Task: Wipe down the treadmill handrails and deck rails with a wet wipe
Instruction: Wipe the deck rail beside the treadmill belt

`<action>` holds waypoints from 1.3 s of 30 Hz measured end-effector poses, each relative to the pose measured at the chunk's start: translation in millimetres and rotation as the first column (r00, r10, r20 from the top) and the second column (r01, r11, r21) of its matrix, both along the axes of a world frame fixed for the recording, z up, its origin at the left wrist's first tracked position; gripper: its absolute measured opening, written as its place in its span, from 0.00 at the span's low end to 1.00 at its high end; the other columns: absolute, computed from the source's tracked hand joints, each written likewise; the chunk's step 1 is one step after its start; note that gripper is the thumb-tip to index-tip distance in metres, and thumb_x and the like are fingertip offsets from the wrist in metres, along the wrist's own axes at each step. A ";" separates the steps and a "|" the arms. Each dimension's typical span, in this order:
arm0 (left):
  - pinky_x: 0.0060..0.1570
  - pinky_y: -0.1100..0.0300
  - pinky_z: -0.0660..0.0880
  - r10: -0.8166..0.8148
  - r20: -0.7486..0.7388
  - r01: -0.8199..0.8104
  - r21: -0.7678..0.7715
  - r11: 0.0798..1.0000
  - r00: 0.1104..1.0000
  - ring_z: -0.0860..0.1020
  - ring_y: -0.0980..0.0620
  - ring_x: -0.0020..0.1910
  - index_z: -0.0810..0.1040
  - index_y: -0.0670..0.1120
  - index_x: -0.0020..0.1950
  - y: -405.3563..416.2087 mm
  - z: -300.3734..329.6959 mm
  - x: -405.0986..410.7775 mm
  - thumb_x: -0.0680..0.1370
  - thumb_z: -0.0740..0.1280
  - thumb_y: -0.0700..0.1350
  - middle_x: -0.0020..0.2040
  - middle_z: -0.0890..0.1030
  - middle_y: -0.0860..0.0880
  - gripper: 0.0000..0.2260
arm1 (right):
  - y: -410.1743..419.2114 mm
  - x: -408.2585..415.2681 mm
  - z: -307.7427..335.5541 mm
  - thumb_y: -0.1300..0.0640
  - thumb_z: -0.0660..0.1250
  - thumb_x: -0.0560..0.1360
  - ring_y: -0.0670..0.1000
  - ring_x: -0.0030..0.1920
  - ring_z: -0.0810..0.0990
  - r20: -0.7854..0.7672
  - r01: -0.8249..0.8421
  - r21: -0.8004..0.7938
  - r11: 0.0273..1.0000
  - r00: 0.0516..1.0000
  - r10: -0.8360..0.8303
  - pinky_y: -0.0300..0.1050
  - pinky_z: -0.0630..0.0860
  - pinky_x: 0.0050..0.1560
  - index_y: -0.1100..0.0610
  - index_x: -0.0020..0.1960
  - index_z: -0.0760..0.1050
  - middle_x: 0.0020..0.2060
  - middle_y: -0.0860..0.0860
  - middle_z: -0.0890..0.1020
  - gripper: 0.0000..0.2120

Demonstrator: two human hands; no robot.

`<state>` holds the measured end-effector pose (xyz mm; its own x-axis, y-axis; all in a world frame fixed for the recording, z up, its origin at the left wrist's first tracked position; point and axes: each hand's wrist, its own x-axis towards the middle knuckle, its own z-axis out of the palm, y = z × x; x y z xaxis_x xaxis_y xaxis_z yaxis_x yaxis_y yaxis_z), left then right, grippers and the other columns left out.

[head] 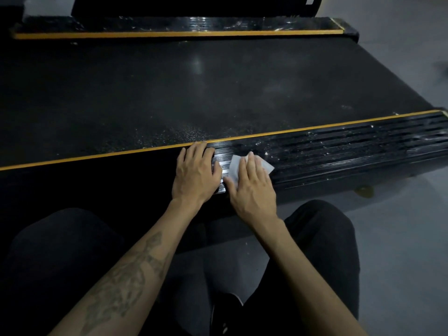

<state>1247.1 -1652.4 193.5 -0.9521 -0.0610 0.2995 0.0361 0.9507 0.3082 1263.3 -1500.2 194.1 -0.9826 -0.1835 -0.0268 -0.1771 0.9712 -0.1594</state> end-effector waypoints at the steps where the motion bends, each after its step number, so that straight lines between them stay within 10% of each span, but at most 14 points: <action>1: 0.75 0.42 0.64 -0.001 0.001 0.001 0.000 1.000 1.000 0.71 0.44 0.73 0.77 0.42 0.69 0.1 0.4 0.0 0.81 0.64 0.48 0.71 0.75 0.43 0.18 | 1.9 -6.0 1.4 0.38 0.44 0.85 0.55 0.83 0.44 -0.002 -0.027 0.015 1.000 1.000 0.027 0.51 0.46 0.82 0.61 0.83 0.47 0.83 0.58 0.47 0.36; 26: 0.75 0.43 0.64 0.002 0.018 -0.002 -0.010 1.000 1.000 0.70 0.46 0.73 0.77 0.43 0.69 -1.0 0.8 0.0 0.82 0.61 0.50 0.71 0.75 0.45 0.18 | 9.2 -32.0 4.5 0.46 0.47 0.87 0.55 0.83 0.46 -0.059 -0.084 -0.017 0.996 0.995 0.083 0.48 0.44 0.82 0.60 0.83 0.50 0.83 0.58 0.50 0.29; 33: 0.76 0.43 0.63 -0.001 0.027 0.001 -0.015 1.000 1.000 0.69 0.46 0.74 0.76 0.43 0.69 -1.0 -0.2 -0.7 0.82 0.60 0.51 0.72 0.74 0.45 0.19 | 12.9 -18.8 3.2 0.51 0.59 0.86 0.64 0.78 0.62 -0.206 -0.127 -0.171 0.977 0.974 0.090 0.57 0.66 0.75 0.60 0.79 0.63 0.79 0.65 0.59 0.25; 39: 0.75 0.43 0.64 0.004 0.019 -0.004 -0.013 1.000 1.000 0.70 0.46 0.74 0.76 0.44 0.69 -1.4 -0.8 -0.8 0.82 0.61 0.51 0.72 0.75 0.45 0.18 | 17.6 -8.1 6.9 0.66 0.73 0.74 0.61 0.57 0.79 -0.342 -0.173 -0.202 0.964 0.935 0.096 0.51 0.81 0.49 0.64 0.62 0.77 0.61 0.59 0.76 0.17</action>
